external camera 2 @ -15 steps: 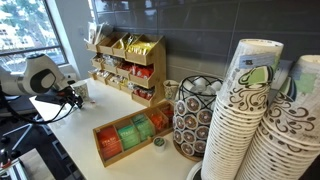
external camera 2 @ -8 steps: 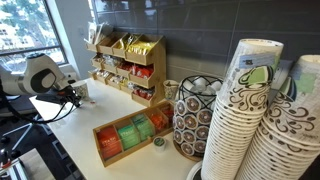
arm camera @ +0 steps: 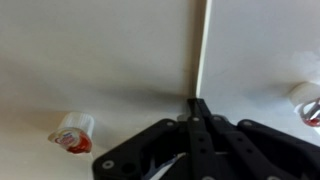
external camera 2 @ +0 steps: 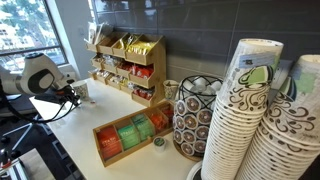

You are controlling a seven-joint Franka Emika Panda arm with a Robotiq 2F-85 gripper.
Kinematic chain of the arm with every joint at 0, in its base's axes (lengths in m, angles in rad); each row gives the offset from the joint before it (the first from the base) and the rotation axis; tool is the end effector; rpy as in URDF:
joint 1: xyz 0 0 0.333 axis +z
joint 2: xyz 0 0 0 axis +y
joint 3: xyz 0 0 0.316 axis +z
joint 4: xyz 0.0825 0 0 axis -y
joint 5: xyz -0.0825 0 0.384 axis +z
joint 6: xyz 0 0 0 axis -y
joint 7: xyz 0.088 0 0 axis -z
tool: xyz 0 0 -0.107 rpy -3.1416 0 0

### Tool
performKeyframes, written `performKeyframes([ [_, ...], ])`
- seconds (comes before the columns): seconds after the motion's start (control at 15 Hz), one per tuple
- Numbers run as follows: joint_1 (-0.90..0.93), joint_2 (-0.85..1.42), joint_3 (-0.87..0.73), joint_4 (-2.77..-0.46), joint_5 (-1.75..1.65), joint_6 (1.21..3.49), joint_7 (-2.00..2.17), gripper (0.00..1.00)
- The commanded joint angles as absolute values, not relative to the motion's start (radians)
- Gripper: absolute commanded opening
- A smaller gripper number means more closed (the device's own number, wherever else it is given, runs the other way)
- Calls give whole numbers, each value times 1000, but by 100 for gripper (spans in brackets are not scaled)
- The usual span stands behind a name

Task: Place the straw in the cup

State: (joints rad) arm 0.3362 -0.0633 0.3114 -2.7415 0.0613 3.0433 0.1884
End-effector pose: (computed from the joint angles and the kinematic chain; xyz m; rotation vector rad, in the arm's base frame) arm 0.3449 0.2533 0.2772 -2.8962 -0.5905 -0.4964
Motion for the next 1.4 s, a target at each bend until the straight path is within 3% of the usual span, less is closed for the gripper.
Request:
performKeyframes([
  [0.0, 425, -78, 299, -2756, 253, 3046, 53, 0],
  [0.4, 483, -129, 285, -2753, 449, 3002, -110, 0],
  [1.33, 482, -268, 231, -2754, 526, 2889, -252, 0],
])
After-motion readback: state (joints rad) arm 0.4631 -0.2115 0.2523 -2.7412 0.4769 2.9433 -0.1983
